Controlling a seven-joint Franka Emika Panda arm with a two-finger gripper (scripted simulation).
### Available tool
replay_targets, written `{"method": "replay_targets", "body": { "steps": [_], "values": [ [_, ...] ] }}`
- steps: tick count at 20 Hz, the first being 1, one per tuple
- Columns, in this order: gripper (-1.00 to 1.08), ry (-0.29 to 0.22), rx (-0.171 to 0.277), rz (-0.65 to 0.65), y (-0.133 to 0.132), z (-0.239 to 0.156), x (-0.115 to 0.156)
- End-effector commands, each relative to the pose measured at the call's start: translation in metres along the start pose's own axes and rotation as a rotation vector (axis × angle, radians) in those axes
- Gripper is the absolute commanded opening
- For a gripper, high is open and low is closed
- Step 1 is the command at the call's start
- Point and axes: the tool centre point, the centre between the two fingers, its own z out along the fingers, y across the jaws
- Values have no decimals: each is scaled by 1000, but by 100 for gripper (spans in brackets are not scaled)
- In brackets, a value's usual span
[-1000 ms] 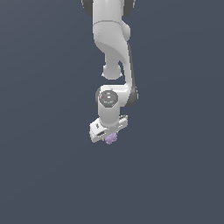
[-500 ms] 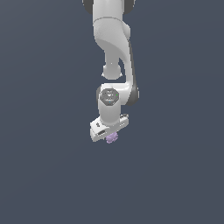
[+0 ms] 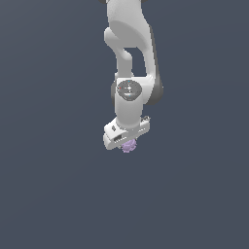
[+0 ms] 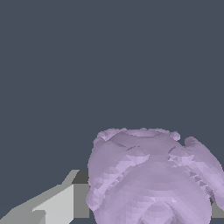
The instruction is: Pick up the object and move it to a goal position.
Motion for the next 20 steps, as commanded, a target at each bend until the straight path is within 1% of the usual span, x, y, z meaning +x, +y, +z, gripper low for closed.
{"method": "replay_targets", "body": {
  "steps": [1, 20],
  "values": [
    [-100, 1, -1, -1, -8, -25, 4],
    [-100, 1, -1, -1, -77, -241, 35]
  ]
}}
